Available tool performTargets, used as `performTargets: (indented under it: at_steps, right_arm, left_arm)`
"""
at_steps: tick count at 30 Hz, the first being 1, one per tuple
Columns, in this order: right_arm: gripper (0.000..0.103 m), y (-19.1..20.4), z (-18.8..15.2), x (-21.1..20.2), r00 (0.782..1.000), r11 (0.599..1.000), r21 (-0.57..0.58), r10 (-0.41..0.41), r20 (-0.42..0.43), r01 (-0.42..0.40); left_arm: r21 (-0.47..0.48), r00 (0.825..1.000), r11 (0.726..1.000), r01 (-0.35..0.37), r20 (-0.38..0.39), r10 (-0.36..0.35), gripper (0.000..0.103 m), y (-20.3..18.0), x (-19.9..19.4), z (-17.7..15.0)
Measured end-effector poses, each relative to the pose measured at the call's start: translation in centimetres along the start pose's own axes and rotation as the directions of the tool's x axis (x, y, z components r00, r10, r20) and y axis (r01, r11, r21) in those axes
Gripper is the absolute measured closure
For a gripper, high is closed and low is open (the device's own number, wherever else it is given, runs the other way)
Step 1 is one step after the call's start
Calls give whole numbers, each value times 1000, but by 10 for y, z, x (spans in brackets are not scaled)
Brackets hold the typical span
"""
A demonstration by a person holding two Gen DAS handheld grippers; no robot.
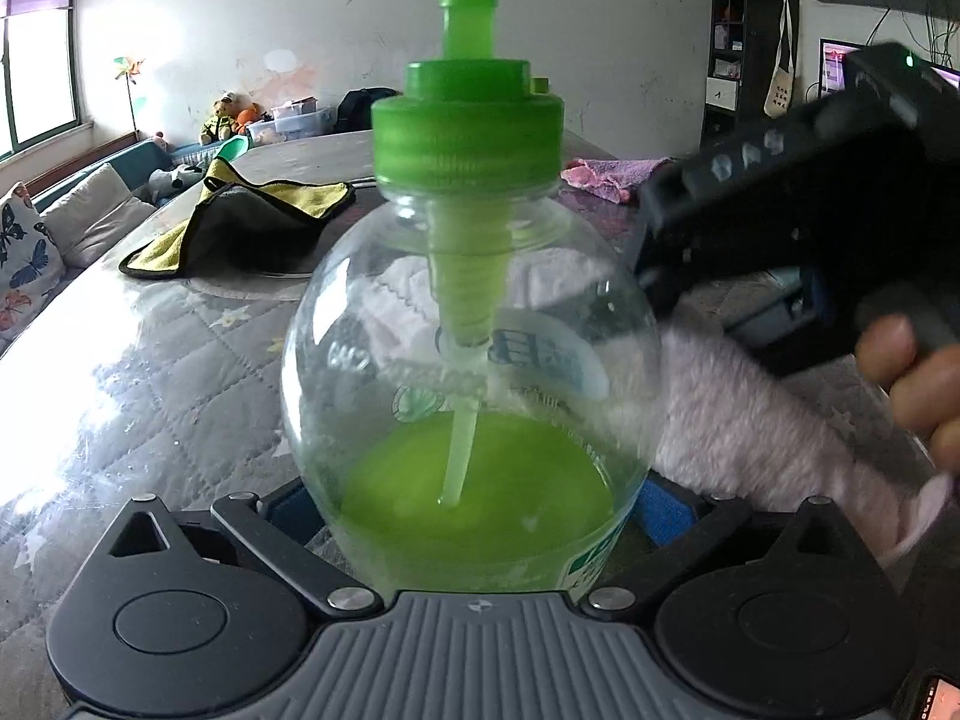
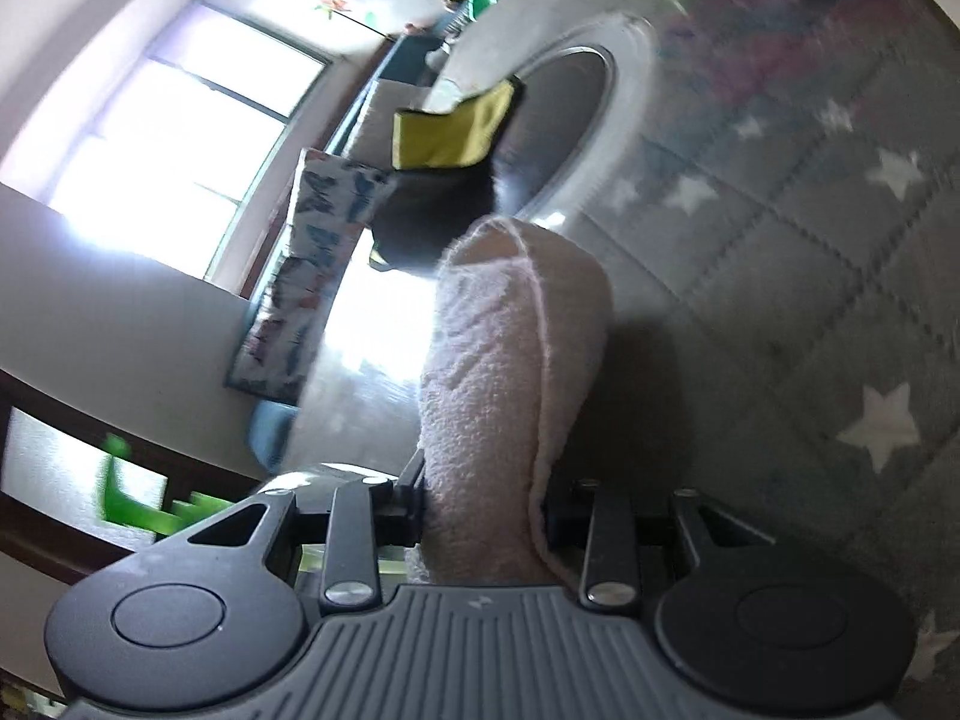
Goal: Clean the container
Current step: 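Tilt the pump bottle in the left tool while the right tool wipes it, then rub the pink towel across the bottle body with the right tool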
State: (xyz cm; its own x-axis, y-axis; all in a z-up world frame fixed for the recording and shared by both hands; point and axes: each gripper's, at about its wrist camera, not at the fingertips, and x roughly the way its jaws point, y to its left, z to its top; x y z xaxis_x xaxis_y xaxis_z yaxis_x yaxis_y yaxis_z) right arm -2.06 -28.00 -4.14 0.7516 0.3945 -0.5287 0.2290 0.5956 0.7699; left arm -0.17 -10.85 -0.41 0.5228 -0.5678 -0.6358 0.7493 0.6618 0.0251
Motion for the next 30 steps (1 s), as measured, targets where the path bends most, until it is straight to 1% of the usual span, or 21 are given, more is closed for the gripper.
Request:
performTargets:
  at_steps: [5,7,12,16,20,23,25,30]
  right_arm:
    - [69,0,-4,-2,1000,999,-28,-26,7,27]
    - [69,3,-5,-7,1000,1000,-19,-22,9,22]
    - [69,21,0,-23,998,998,-26,53,40,-52]
    - [69,35,9,-32,990,991,-33,133,51,-132]
    - [69,39,13,-23,988,988,-40,151,34,-150]
    - [69,29,15,-13,989,990,0,144,22,-144]
    - [69,20,13,-8,992,992,32,124,4,-124]
    - [69,8,5,6,999,999,23,38,-19,-38]
  left_arm:
    - [1,1000,1000,-1,1,1,0,-1,-2,0]
    - [1,1000,1000,-2,1,2,0,-1,-2,0]
    - [1,1000,1000,-2,1,2,0,-1,-2,0]
    - [1,1000,1000,-1,1,1,0,-1,-2,0]
    - [0,1000,1000,-1,1,1,0,-2,-3,0]
    - [1,1000,1000,-1,1,1,0,-3,-3,0]
    - [2,1000,1000,-2,1,2,0,-3,-3,0]
    - [2,1000,1000,-2,1,2,0,-4,-3,0]
